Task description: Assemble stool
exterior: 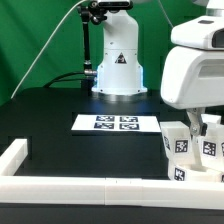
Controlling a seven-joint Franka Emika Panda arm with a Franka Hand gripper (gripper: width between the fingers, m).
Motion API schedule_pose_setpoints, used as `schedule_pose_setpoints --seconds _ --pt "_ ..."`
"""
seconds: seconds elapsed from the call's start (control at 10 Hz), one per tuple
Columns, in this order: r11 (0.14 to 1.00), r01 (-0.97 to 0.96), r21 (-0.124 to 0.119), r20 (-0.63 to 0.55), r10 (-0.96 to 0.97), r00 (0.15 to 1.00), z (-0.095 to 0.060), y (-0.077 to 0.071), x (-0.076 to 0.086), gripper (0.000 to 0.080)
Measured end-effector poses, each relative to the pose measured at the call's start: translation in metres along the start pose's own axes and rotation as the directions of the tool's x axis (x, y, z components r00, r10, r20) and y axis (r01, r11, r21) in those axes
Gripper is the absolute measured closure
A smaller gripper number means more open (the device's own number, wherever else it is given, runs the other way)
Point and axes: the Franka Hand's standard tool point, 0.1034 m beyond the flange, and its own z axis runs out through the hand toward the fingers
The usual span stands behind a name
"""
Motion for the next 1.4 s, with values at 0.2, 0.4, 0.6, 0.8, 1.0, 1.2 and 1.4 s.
schedule_pose_setpoints --seconds 0.2,0.4,0.6,0.8,1.0,1.2,1.4 --pt "1.000 -0.006 0.000 0.001 0.006 1.000 0.0004 0.0030 -0.0011 0.0265" --pt "1.000 -0.008 -0.002 -0.003 0.008 1.000 0.0003 0.0038 -0.0006 0.0461" --pt "1.000 -0.010 -0.002 -0.004 0.010 1.000 0.0004 0.0061 -0.0009 0.0464" --pt "0.998 -0.060 -0.002 -0.005 0.060 0.998 0.0004 0.0068 -0.0010 0.0464" --pt "0.989 -0.145 -0.002 -0.005 0.145 0.989 0.0005 0.0072 -0.0012 0.0464" --pt "0.953 -0.304 -0.001 -0.004 0.304 0.953 0.0006 0.0075 -0.0014 0.0463" --pt "0.848 -0.529 0.002 -0.002 0.529 0.848 0.0014 0.0084 -0.0021 0.0463"
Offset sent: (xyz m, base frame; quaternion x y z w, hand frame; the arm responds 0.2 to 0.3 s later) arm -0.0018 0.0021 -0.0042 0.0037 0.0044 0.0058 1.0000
